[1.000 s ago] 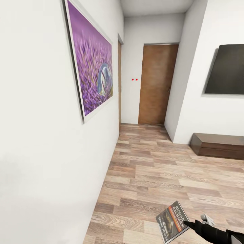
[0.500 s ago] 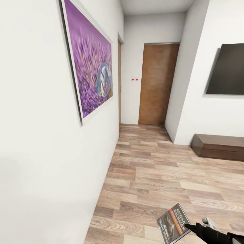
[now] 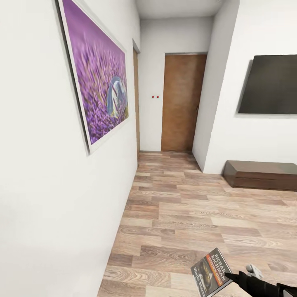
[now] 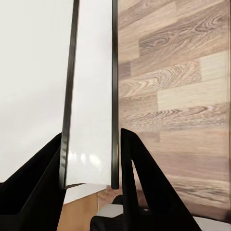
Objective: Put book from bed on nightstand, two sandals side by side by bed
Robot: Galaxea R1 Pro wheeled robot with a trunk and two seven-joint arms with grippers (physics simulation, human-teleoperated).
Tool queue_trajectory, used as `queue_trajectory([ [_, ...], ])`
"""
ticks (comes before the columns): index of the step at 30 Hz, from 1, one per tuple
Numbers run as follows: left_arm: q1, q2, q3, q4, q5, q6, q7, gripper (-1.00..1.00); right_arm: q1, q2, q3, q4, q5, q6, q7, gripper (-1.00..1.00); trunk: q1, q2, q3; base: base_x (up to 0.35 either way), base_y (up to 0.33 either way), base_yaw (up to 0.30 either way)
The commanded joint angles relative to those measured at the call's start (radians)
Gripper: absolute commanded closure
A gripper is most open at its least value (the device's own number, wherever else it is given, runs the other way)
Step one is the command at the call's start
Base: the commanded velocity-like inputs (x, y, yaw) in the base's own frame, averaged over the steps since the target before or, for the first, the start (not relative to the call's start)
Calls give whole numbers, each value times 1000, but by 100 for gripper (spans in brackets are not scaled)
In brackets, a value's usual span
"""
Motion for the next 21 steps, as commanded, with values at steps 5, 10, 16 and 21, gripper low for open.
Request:
queue_trajectory([
  [5, -1, 0, -9, 0, 6, -7, -2, -100, -2, 0, 6, 3, -11, 6, 4, 100, 0, -2, -2, 0, 0, -292],
  [10, -1, 0, -8, 0, 6, -7, -2, -100, -2, 0, 6, 3, -11, 6, 4, 100, 0, -2, -2, 0, 0, -112],
  [16, -1, 0, -9, 0, 6, -7, -2, -100, -2, 0, 6, 3, -11, 6, 3, 100, 0, -2, -2, 16, 4, -11],
  [21, 0, 0, -9, 0, 6, -7, -2, -100, -2, 0, 6, 3, -11, 6, 3, 100, 0, -2, -2, 200, 95, -1],
])
